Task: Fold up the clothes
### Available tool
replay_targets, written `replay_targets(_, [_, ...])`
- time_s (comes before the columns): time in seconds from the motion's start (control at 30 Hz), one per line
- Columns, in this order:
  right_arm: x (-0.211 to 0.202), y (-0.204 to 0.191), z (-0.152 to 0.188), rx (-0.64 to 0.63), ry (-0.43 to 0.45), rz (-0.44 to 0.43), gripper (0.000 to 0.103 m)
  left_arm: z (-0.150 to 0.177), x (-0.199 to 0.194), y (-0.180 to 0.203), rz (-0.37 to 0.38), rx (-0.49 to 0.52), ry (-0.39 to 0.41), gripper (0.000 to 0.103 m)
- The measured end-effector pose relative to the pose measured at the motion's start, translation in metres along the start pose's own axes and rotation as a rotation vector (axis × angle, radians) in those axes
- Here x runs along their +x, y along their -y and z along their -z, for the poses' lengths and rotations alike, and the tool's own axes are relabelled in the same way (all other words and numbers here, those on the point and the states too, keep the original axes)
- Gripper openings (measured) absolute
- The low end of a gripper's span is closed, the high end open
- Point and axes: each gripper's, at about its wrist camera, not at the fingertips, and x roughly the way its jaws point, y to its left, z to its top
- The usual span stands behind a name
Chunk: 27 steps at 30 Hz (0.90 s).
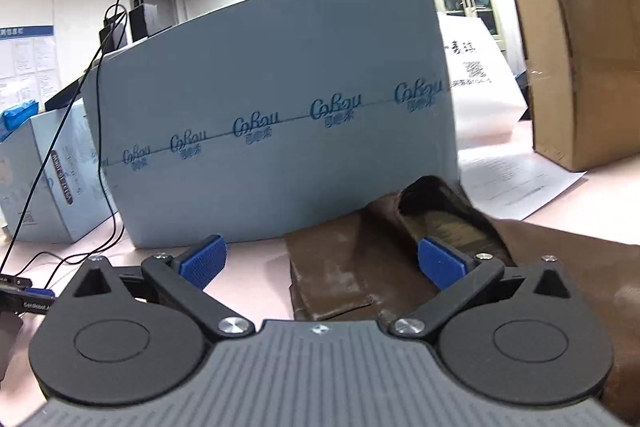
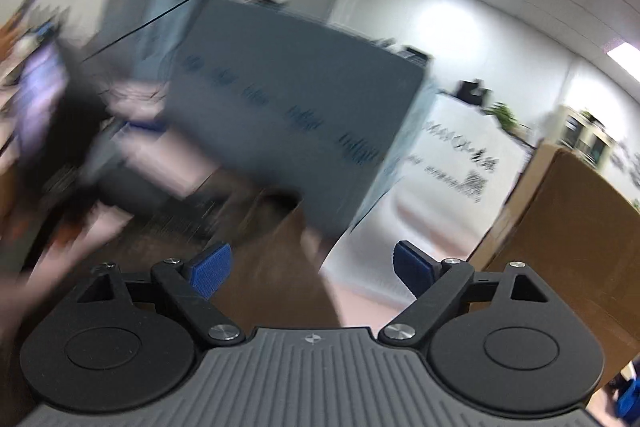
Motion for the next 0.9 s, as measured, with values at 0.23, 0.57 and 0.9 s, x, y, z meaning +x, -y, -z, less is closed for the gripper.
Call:
replay_targets(0.23, [-0.001,-0.052,0.010,-0.075,-0.010,-0.082,0.076,0.003,0.015,-0.015,0.020,-0.091,-0.065,0.103])
replay_targets(0.57, [0.031,-0.091,0.002,-0.078,-0.091,-0.053,0.019,0.004,0.018,-0.017,0.033,-0.114,-0.089,0.103])
replay_targets(0.9, [0.031,-0.043,-0.018,-0.003,-0.006,0.150,0.009,0.006,0.021,-0.019,0.006,-0.129,-0.098,0.103])
